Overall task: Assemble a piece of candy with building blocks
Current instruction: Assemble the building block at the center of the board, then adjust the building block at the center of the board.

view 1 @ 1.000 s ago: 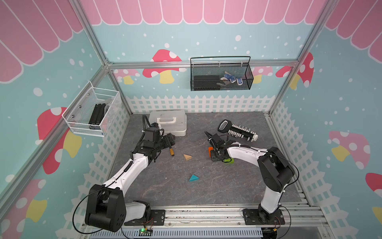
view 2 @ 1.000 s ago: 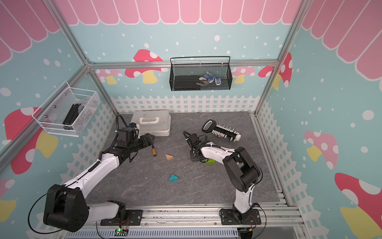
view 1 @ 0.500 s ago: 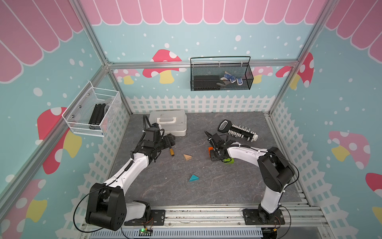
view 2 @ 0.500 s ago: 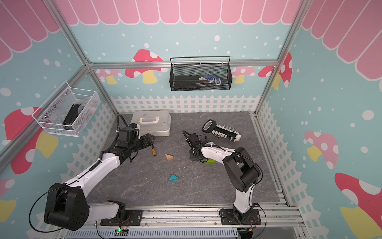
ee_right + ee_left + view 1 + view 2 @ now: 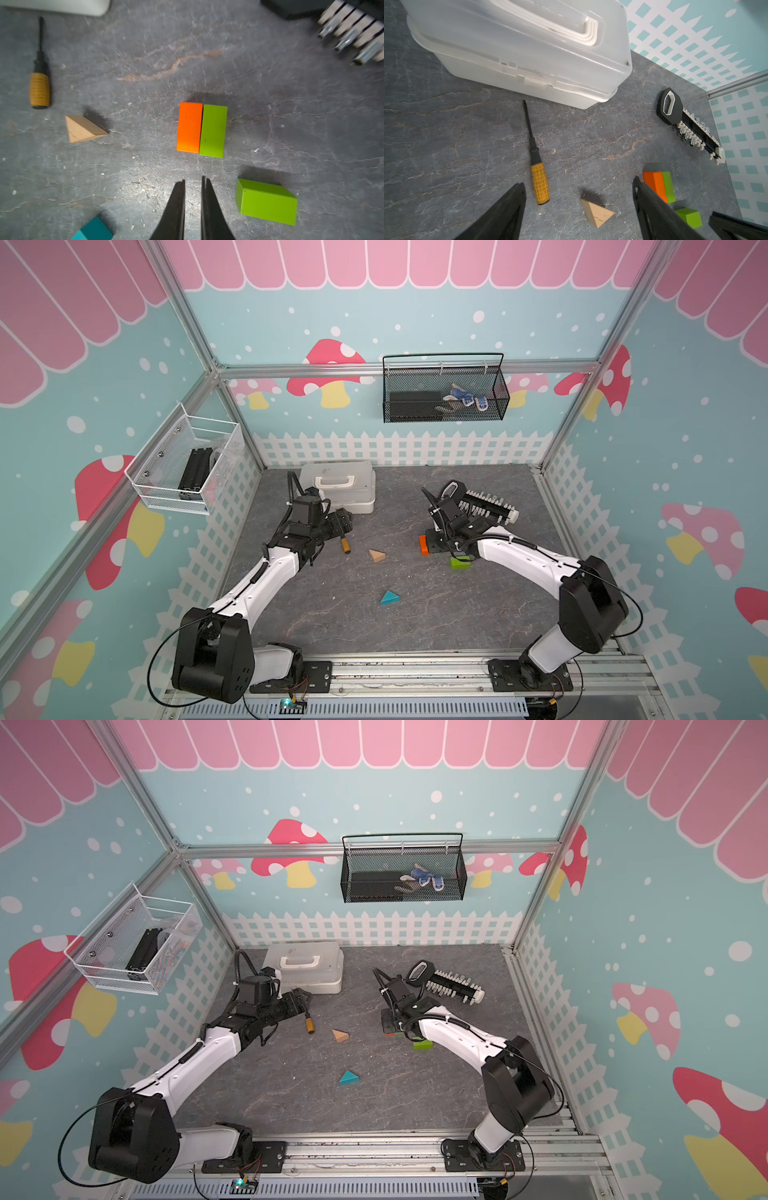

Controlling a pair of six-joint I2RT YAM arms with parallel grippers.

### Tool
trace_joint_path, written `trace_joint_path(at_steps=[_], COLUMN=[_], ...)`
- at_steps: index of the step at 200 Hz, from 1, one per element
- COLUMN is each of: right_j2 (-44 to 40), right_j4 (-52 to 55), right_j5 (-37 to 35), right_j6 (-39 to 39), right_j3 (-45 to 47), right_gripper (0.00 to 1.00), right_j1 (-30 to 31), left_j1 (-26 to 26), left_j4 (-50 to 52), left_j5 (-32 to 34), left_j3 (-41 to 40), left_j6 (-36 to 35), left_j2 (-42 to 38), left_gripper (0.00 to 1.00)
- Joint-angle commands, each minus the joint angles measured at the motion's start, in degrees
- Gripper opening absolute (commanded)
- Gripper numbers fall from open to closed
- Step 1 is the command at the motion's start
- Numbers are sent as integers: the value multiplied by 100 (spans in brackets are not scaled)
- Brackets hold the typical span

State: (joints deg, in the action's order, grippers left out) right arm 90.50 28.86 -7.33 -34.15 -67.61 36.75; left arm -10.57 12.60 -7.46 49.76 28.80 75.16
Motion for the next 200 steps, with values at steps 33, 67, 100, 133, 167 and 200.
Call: trace_joint_path(at_steps=[33, 67, 100, 133, 167, 200], right_j2=[840, 1220, 1581, 1787, 1787, 1787], right_j4=[216, 79, 30, -32, -118, -126], right_j5=[-110, -56, 140, 430, 513, 516], right_j6=[92, 272, 382, 328, 217, 199], right_j3=[-243, -433, -668, -774, -685, -639], right_gripper=[0, 0, 0, 0, 0, 0], right_j1=[-423, -610, -781, -794, -793, -794], left_j1=[28, 29, 28, 28, 28, 28], left_j4=[-34, -32, -34, -30, -29, -27], left_j5=[-73, -95, -132, -112, -119, -123], left_j3=[25, 7, 16, 16, 16, 25], left_j6=[100, 116, 126, 126, 117, 117], left_j2=[-1, -28, 5, 16, 34, 75], left_gripper=[84, 84, 84, 84, 84, 84])
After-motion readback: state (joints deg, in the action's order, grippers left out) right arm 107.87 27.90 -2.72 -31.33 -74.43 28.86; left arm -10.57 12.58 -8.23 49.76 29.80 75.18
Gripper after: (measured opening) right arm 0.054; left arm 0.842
